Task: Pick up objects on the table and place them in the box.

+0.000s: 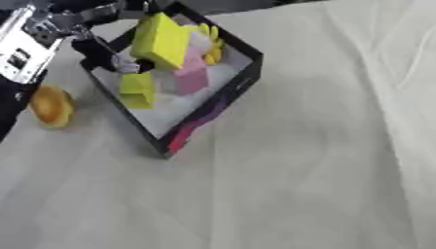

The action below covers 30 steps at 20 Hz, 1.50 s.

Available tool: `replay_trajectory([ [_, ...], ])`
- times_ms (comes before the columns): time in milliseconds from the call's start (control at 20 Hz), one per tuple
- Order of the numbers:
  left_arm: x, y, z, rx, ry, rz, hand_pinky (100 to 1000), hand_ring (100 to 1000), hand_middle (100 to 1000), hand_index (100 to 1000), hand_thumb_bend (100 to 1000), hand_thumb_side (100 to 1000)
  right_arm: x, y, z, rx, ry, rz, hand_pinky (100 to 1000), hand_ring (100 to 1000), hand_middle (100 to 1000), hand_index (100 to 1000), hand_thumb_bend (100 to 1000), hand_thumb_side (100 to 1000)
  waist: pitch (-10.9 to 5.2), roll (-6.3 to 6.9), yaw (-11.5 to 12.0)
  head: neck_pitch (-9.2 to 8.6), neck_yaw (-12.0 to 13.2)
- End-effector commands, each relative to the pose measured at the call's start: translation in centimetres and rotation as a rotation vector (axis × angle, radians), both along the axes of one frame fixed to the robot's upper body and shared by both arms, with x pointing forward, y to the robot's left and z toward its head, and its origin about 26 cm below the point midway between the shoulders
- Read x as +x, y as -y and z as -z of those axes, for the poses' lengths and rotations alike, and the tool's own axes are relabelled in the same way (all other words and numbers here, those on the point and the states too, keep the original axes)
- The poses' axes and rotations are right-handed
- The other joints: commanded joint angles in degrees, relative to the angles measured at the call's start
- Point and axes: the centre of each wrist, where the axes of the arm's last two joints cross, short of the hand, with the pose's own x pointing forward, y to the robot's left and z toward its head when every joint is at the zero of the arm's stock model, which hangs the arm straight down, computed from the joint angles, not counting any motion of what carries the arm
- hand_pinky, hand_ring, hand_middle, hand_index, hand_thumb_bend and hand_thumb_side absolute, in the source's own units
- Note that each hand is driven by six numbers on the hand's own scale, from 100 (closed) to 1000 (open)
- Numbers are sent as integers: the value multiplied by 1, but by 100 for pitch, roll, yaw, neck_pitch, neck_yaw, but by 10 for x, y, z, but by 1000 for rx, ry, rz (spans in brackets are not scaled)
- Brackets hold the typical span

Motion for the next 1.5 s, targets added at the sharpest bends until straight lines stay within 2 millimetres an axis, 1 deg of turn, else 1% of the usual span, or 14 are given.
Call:
replay_trajectory([
  [50,-2,-7,-9,150,34,72,836,832,741,841,100,199,-4,0,-11,-21,34,-1,975,731,643,816,100,540,-27,44,-8,31,65],
  [100,-1,-9,-9,162,37,68,846,847,765,887,100,218,-4,0,-10,-22,33,1,975,731,643,816,100,540,-36,43,-4,31,69],
  [400,-3,-16,-12,182,91,46,882,887,824,1000,271,793,-4,2,-8,-24,28,5,975,731,643,816,100,538,-94,32,18,19,56],
  [600,-5,-20,-14,158,121,18,896,899,835,1000,352,901,-4,4,-7,-24,21,12,976,731,643,817,100,538,-132,29,48,-2,36],
  [750,-7,-20,-16,155,143,11,908,908,842,1000,393,890,-3,4,-5,-25,16,14,976,731,643,817,100,539,-156,26,76,-6,16],
  [900,-7,-21,-16,175,141,5,926,919,840,1000,338,676,-3,5,-5,-26,14,14,976,731,643,817,100,539,-165,25,88,-7,7],
  [950,-7,-21,-15,187,134,4,933,923,841,1000,323,581,-3,5,-5,-26,13,15,976,731,643,817,100,539,-166,24,89,-8,4],
  [1000,-7,-21,-14,203,125,6,952,937,846,1000,353,231,-3,5,-4,-26,13,16,976,731,643,817,100,539,-166,23,90,-6,5],
  [1050,-7,-21,-14,218,118,6,962,948,850,1000,431,155,-3,5,-4,-26,12,17,976,731,643,817,100,540,-165,22,90,-10,8],
  [1150,-6,-21,-14,228,108,5,965,953,852,1000,456,186,-3,5,-4,-25,11,17,976,731,643,817,100,540,-160,18,86,-19,14],
  [1250,-6,-22,-15,214,103,0,959,948,846,1000,405,201,-3,6,-3,-27,9,19,976,731,643,817,100,540,-159,17,85,-11,16],
  [1350,-7,-23,-14,190,94,-10,953,942,840,1000,285,196,-3,6,-3,-27,8,22,976,731,643,817,100,540,-163,16,89,-6,21],
  [1400,-7,-25,-14,164,89,-20,937,928,831,1000,100,196,-3,7,-2,-27,6,23,976,732,643,817,100,540,-169,13,98,-2,21],
  [1500,-8,-27,-14,99,88,-38,920,907,820,1000,100,224,-3,7,-1,-26,3,26,976,732,643,817,100,540,-188,1,128,20,15],
])
